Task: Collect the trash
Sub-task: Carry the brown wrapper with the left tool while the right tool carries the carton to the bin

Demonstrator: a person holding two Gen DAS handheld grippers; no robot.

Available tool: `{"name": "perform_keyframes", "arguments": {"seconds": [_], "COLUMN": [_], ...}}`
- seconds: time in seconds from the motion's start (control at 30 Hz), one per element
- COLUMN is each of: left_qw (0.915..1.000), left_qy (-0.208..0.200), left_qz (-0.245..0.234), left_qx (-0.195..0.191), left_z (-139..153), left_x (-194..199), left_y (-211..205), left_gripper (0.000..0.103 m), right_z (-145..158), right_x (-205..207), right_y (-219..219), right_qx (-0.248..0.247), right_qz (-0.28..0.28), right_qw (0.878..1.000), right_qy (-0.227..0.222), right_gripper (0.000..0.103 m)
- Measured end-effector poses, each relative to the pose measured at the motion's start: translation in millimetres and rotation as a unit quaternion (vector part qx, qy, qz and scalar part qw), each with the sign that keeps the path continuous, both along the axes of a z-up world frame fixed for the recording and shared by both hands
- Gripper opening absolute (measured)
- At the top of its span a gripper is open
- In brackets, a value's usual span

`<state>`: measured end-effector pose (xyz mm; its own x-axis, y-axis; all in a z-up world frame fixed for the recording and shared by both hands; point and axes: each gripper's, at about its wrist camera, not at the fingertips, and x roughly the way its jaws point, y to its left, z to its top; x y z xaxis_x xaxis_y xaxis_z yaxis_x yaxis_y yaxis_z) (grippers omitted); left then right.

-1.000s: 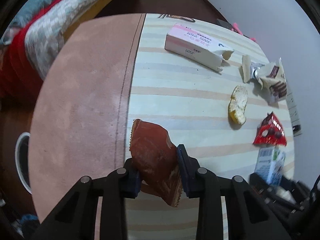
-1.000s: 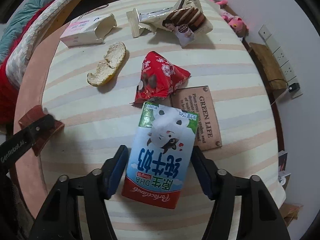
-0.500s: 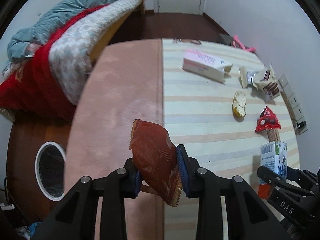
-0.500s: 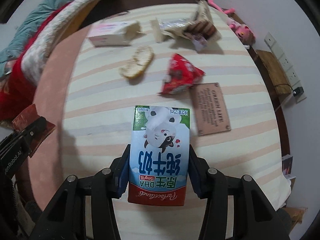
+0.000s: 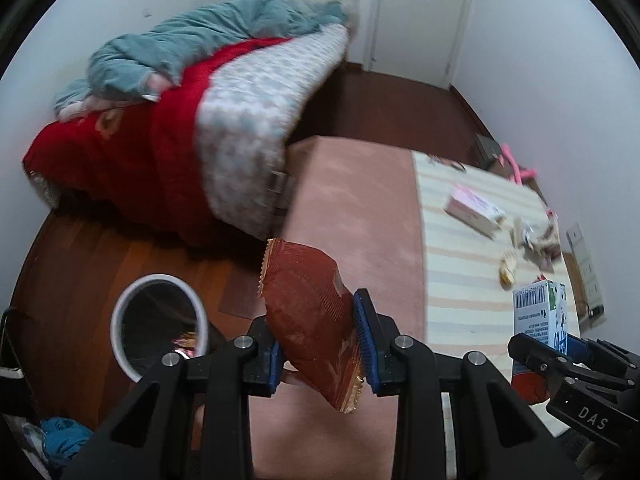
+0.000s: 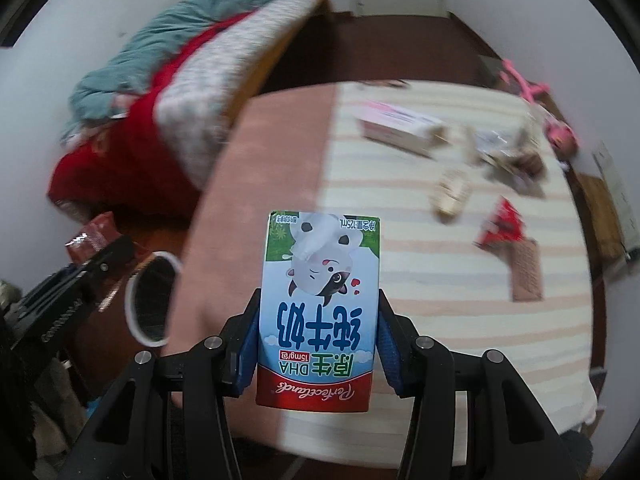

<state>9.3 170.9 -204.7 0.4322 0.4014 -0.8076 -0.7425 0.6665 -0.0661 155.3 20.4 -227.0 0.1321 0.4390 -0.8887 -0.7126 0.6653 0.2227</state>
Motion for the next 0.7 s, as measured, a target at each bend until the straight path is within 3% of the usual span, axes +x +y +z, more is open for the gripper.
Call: {"name": "perform_keyframes", "arguments": {"seconds": [0.23,0.37,0.53,0.6,0.7], "left_qw": [0.9985,0.9965,0.9869,0.9823,0.9681], "left_qy": [-0.020,-0.022,-0.023,-0.008,0.010], "left_qz": [0.051,0.081,0.119,0.137,0.165], "left_qx": [0.012,-0.003,-0.107,-0.127,-0.188], "left_z": [30.8,28.5,-25.8,-49.1,-103.2], "left_x": [-74.4,-111.7,-167.7,-184.2,-211.7], "left_y": [55.5,91.2,159.6,177.4,210.5], "left_gripper": [0.027,0.027,0.027,0.028,0.028], "right_z": [29.1,28.1,-9.0,-39.7,-87.3], "right_x": [-67.1,-108.1,-153.5,-171.8,-189.1], "right_y": [85.1,143.5,219.3,251.7,290.1], "right_qx": [0.032,0.037,0.019,-0.004,-0.040], "right_qz": [0.086,0.139,0.190,0.210,0.228], "right_qw": [0.996,0.990,0.981,0.976,0.969], "right_qy": [0.002,0.011,0.037,0.057,0.085], "right_gripper": [0.052,0.052,0.052,0.052,0.052]}}
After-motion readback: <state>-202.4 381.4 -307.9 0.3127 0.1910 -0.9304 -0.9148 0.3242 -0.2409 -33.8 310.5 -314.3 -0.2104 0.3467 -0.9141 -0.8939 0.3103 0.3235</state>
